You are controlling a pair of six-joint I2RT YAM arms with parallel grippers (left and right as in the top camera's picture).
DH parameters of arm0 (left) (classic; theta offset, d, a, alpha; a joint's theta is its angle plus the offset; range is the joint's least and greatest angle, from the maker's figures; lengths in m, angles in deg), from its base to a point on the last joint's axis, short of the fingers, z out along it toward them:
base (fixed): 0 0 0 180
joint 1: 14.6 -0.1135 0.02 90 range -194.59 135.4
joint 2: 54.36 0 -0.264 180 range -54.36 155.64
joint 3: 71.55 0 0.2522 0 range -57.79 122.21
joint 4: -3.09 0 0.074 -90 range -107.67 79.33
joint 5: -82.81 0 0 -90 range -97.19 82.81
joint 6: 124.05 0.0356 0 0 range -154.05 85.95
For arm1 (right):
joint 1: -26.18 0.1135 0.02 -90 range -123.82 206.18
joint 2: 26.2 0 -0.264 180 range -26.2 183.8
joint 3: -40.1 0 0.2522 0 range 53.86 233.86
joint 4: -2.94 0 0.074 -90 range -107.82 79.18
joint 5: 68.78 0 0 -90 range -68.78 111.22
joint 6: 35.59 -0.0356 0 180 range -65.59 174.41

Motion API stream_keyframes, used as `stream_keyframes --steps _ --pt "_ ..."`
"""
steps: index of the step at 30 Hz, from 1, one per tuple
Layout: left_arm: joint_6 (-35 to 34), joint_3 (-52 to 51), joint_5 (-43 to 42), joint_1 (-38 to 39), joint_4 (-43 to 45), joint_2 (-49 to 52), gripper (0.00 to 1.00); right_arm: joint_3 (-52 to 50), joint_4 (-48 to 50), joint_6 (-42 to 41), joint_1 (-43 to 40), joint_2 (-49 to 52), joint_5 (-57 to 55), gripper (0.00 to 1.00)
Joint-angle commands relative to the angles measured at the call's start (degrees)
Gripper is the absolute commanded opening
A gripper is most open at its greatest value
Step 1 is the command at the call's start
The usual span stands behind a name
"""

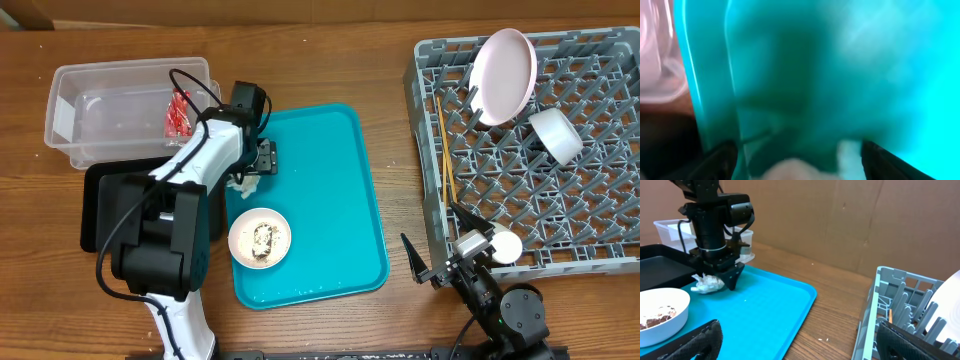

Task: Sort waste into correct bins and load items into the dishwasher

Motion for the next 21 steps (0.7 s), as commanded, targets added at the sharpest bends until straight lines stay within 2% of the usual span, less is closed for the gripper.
stream_keyframes --steps 1,2,4,7,9,10,13,15,18,19,20,21 --pt "-0.5 -0.8 2.1 -0.4 0.4 4.5 0.77 -0.6 0.3 0.0 -0.3 -0.7 0.4 1.00" --pt "-0.6 -0.7 1.7 -0.3 0.0 4.3 0.72 -0.6 0.3 0.0 -0.3 -0.7 0.4 1.00" --pt "-0.6 0.2 0.3 -0.2 -2.3 3.8 0.55 -0.6 0.3 0.0 -0.3 -0.7 0.4 1.00" --pt "-1.7 2.8 -0.9 -0.2 -6.7 2.2 0.37 -0.6 0.3 0.0 -0.3 -0.7 0.4 1.00" --pt "-2.1 5.0 -1.8 -0.3 -9.9 0.3 0.18 -0.6 0.3 0.0 -0.3 -0.7 0.4 1.00" --pt "-2.1 6.3 -2.1 -0.3 -11.6 -0.8 0.12 -0.6 0.3 0.0 -0.3 -0.7 0.4 1.00" --pt "-2.0 11.0 -2.3 -0.3 -15.8 -6.1 0.15 -0.6 0.3 0.0 -0.3 -0.7 0.4 1.00" --pt "-1.8 12.1 -2.3 -0.2 -16.6 -8.7 0.24 -0.6 0.3 0.0 -0.3 -0.7 0.4 1.00" --pt "-1.9 12.1 -2.8 -0.2 -17.8 -10.9 0.61 -0.6 0.3 0.0 -0.3 -0.7 0.4 1.00" --pt "-1.9 12.0 -2.8 -0.2 -18.4 -10.9 0.70 -0.6 0.3 0.0 -0.3 -0.7 0.4 1.00" --pt "-1.9 11.6 -2.8 -0.2 -18.5 -10.6 0.64 -0.6 0.3 0.0 -0.3 -0.7 0.4 1.00" --pt "-1.9 10.8 -2.8 -0.2 -18.5 -10.3 0.45 -0.6 0.3 0.0 -0.3 -0.7 0.4 1.00"
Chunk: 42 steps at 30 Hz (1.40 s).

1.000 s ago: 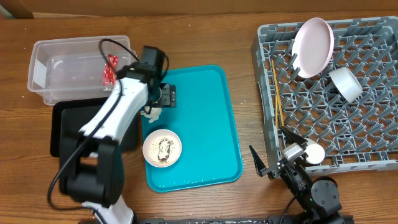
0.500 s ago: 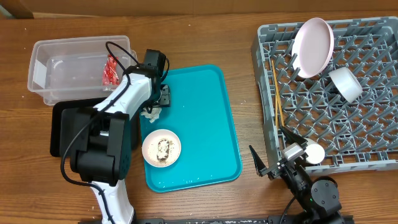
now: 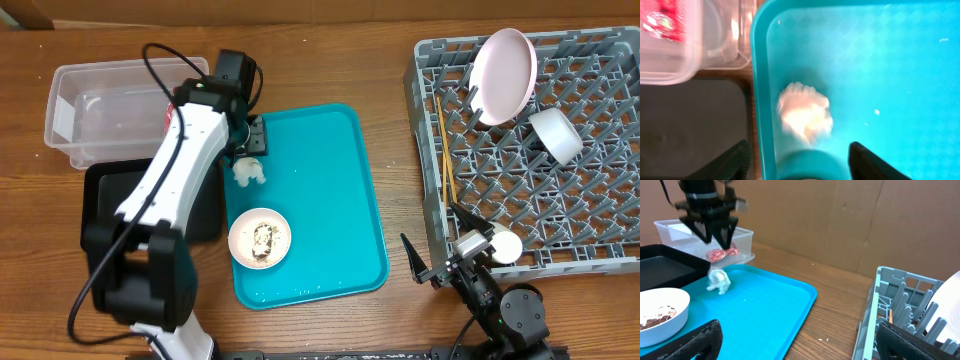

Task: Sort waste into correct bins and load items into the dishwasher

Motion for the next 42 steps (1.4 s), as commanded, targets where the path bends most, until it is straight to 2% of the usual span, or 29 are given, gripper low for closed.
stream_keyframes --steps 1,2,4,5,7,8,9,14,17,20,24,26,27,29,32,38,42 --pt "-0.2 -1.4 -0.9 -0.2 -0.6 0.0 0.29 -0.6 0.3 0.0 -0.3 -0.7 0.3 1.00" --pt "-0.2 -1.9 -0.8 -0.2 -0.7 0.0 0.20 -0.6 0.3 0.0 -0.3 -0.7 0.3 1.00" --pt "-0.2 -2.6 -0.4 -0.2 -0.7 0.0 0.19 -0.6 0.3 0.0 -0.3 -0.7 0.3 1.00" --pt "-0.2 -2.6 -0.5 -0.2 0.0 0.0 0.22 -0.6 0.3 0.0 -0.3 -0.7 0.3 1.00" --pt "-0.1 -2.7 -1.9 -0.1 2.2 0.1 0.67 -0.6 0.3 0.0 -0.3 -0.7 0.3 1.00" --pt "-0.1 -2.9 -2.4 0.0 3.0 0.3 0.80 -0.6 0.3 0.0 -0.3 -0.7 0.3 1.00" --pt "0.0 -3.0 -2.3 0.2 3.6 0.6 0.85 -0.6 0.3 0.0 -0.3 -0.7 0.3 1.00" --pt "1.4 -4.5 -1.9 0.5 8.6 4.7 0.91 -0.6 0.3 0.0 -0.3 -0.7 0.3 1.00" --pt "1.4 -4.7 -2.0 0.5 11.8 8.9 0.91 -0.6 0.3 0.0 -0.3 -0.7 0.3 1.00" --pt "1.4 -4.7 -1.9 0.3 14.0 12.6 0.88 -0.6 0.3 0.0 -0.3 -0.7 0.3 1.00" --pt "1.4 -4.7 -2.8 0.3 13.8 16.9 0.78 -0.6 0.3 0.0 -0.3 -0.7 0.3 1.00" --pt "1.4 -4.7 -2.9 0.4 13.5 18.4 0.54 -0.6 0.3 0.0 -0.3 -0.7 0.3 1.00" --pt "1.4 -4.7 -2.8 0.4 13.4 18.5 0.38 -0.6 0.3 0.0 -0.3 -0.7 0.3 1.00" --pt "1.4 -4.2 -2.9 0.2 13.3 17.9 0.21 -0.6 0.3 0.0 -0.3 -0.7 0.3 1.00" --pt "1.2 -1.4 -4.2 -0.3 10.4 15.7 0.04 -0.6 0.3 0.0 -0.3 -0.7 0.3 1.00" --pt "1.2 9.4 -5.0 -0.4 -2.8 6.6 0.04 -0.6 0.3 0.0 -0.3 -0.7 0.3 1.00" --pt "1.1 13.8 0.4 -1.2 -6.0 -0.5 0.04 -0.6 0.3 0.0 -0.3 -0.7 0.3 1.00"
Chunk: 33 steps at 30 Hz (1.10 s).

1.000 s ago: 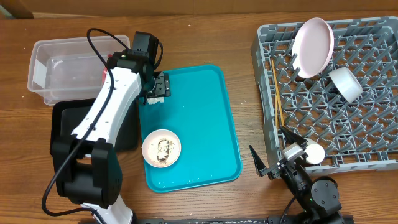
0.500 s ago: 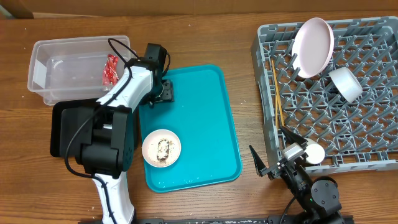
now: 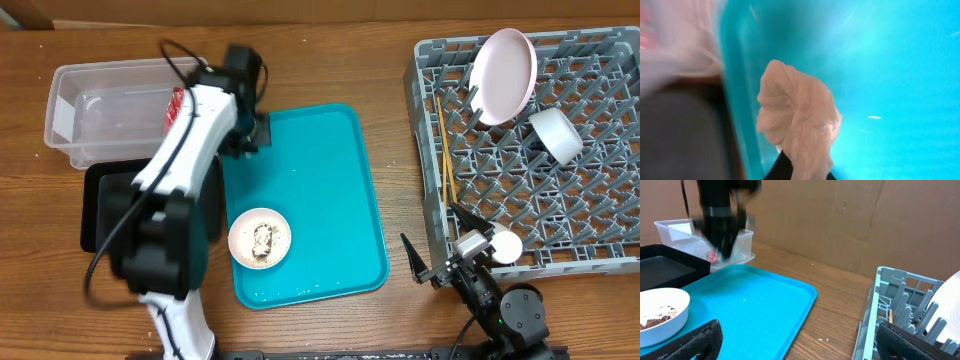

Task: Sort waste into correct bins and load items into the dishwasher
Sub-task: 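Carry the tissue over the clear bin and open the left gripper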

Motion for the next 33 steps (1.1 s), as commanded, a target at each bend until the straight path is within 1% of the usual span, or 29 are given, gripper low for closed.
stream_keyframes --steps 1,4,8,9,10,11,12,13,14,15,17,19,21,23,26,29,33 --pt "-0.3 4.6 5.2 -1.5 -0.6 -10.5 0.04 -0.6 0.3 0.0 -0.3 -0.7 0.3 1.00" --pt "-2.0 4.6 9.8 -4.0 -0.7 -13.4 0.04 -0.6 0.3 0.0 -0.3 -0.7 0.3 1.00" --pt "-2.0 4.1 11.1 -8.3 -0.1 -12.3 0.04 -0.6 0.3 0.0 -0.3 -0.7 0.3 1.00" --pt "-2.0 4.0 11.3 -9.3 0.2 -11.4 0.06 -0.6 0.3 0.0 -0.3 -0.7 0.3 1.00" --pt "-2.3 4.0 11.6 -10.6 0.5 -10.1 0.15 -0.6 0.3 0.0 -0.3 -0.7 0.3 1.00" --pt "-2.4 4.0 11.6 -11.5 1.0 -8.9 0.28 -0.6 0.3 0.0 -0.3 -0.7 0.3 1.00" --pt "-2.4 4.0 11.5 -12.4 1.6 -7.6 0.52 -0.6 0.3 0.0 -0.3 -0.7 0.3 1.00" --pt "-2.3 4.0 11.5 -13.7 2.3 -6.1 0.72 -0.6 0.3 0.0 -0.3 -0.7 0.3 1.00" --pt "-2.3 4.0 11.3 -14.6 2.3 -5.3 0.77 -0.6 0.3 0.0 -0.3 -0.7 0.3 1.00" --pt "-2.3 4.0 10.4 -15.3 2.1 -5.0 0.79 -0.6 0.3 0.0 -0.3 -0.7 0.3 1.00" --pt "-1.8 4.5 7.7 -16.5 -0.3 -5.4 0.84 -0.6 0.3 0.0 -0.3 -0.7 0.3 1.00" --pt "-1.9 5.9 6.8 -16.9 -3.1 -6.3 0.93 -0.6 0.3 0.0 -0.3 -0.7 0.3 1.00" --pt "-1.9 7.6 6.8 -16.8 -6.6 -7.7 0.94 -0.6 0.3 0.0 -0.3 -0.7 0.3 1.00" --pt "-1.9 8.7 5.0 -16.0 -10.8 -10.4 0.94 -0.6 0.3 0.0 -0.3 -0.7 0.3 1.00" --pt "-2.0 8.7 3.5 -13.5 -14.5 -15.2 0.94 -0.6 0.3 0.0 -0.3 -0.7 0.3 1.00" --pt "-2.6 8.7 1.0 -8.9 -16.6 -19.1 0.95 -0.6 0.3 0.0 -0.3 -0.7 0.3 1.00" --pt "-2.6 7.6 1.4 -0.8 -19.1 -20.2 0.95 -0.6 0.3 0.0 -0.3 -0.7 0.3 1.00"
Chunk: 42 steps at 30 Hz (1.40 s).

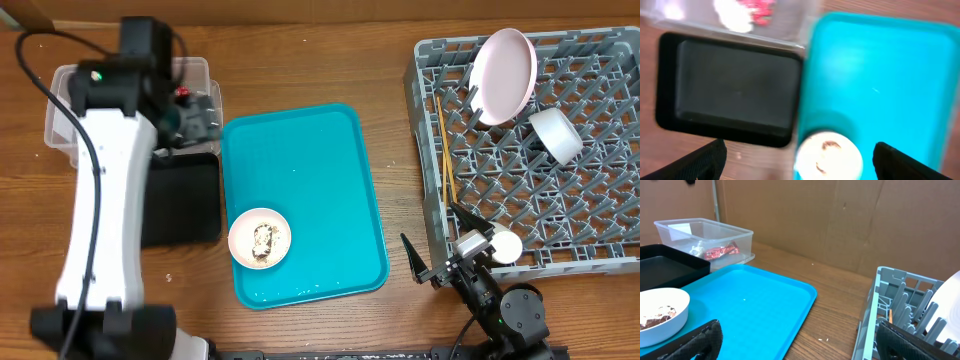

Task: Sort waste into correct bins and load items into the dishwasher
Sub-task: 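Carry the tissue over the clear bin and open the left gripper, then reach the left gripper to the rim of the white bowl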

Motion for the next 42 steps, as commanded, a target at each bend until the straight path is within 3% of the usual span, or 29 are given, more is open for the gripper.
stream_keyframes --steps 1,5,11,18,33,42 --pt "-0.6 -0.8 -1.7 6.9 -1.4 -0.9 0.95 -0.6 0.2 0.0 -0.3 -0.7 0.3 1.00" --pt "-2.1 -10.8 -1.8 15.2 2.1 -0.6 0.94 -0.6 0.2 0.0 -0.3 -0.7 0.3 1.00" --pt "-2.3 -27.1 -1.6 22.9 14.1 -0.6 0.88 -0.6 0.2 0.0 -0.3 -0.7 0.3 1.00" --pt "-5.0 -41.4 -1.3 27.5 24.5 -0.6 0.83 -0.6 0.2 0.0 -0.3 -0.7 0.3 1.00" --pt "-4.9 -45.3 0.6 27.7 35.2 -0.6 0.81 -0.6 0.2 0.0 -0.3 -0.7 0.3 1.00" --pt "-2.7 -50.7 -2.0 27.8 42.5 -0.6 0.65 -0.6 0.2 0.0 -0.3 -0.7 0.3 1.00"
